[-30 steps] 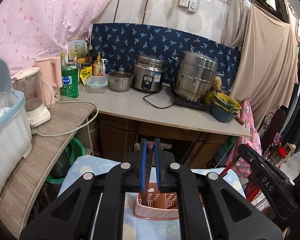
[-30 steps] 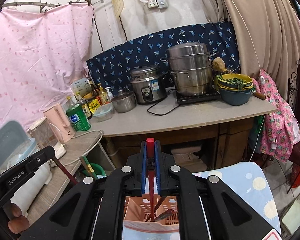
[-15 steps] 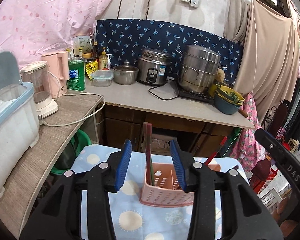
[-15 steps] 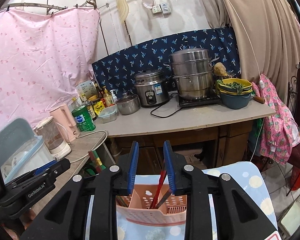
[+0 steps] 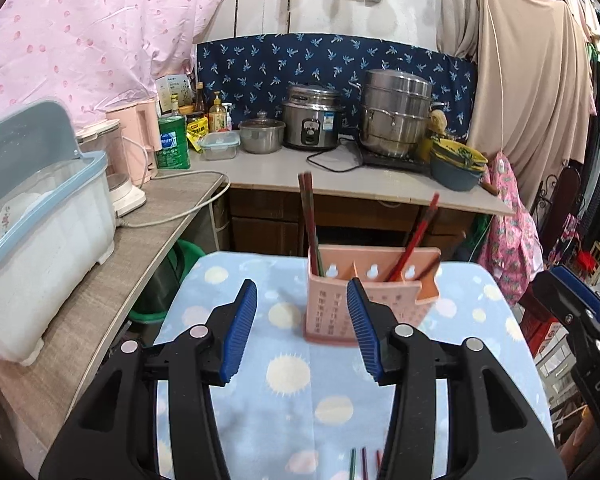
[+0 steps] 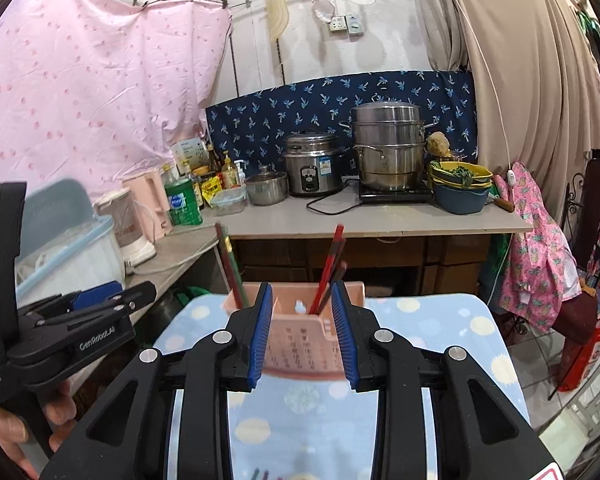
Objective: Organize utensils
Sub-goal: 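Withdraw both open tools from the caddy back to the chopstick row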
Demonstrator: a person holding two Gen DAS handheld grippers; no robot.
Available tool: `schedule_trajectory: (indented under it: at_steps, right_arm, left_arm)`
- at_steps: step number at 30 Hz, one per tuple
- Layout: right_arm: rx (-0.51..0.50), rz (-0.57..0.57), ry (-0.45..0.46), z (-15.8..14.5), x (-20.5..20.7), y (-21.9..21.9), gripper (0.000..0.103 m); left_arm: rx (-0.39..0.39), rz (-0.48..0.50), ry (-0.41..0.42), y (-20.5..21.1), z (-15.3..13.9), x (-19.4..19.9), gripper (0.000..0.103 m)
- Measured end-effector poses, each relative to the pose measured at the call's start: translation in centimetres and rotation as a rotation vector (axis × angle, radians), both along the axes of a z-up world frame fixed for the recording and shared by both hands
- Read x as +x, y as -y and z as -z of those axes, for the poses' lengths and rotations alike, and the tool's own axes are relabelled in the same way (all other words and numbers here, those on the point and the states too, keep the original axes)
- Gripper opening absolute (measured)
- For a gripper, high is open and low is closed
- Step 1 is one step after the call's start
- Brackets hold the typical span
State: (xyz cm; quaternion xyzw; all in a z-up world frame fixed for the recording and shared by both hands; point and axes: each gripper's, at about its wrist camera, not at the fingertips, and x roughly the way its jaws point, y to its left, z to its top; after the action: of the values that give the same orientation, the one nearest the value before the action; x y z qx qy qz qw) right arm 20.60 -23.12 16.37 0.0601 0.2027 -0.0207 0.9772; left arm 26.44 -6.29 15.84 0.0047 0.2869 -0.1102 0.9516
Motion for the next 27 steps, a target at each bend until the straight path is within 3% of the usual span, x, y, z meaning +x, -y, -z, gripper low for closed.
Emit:
schedule_trajectory:
  at_steps: [16,27]
  right_arm:
    - [0.038,0.011,-0.234,10.1,-13.3,-1.5,0.030]
    - [0.048,-0.005,-0.394,17.3,-18.6,-3.6,0.030]
  left_arm:
    - [0.038,-0.001,-0.159,-4.0,8.5,-11.3,0.045]
    - [0.090,0.072,-0.313,-3.9,16.0,-17.3,0.045]
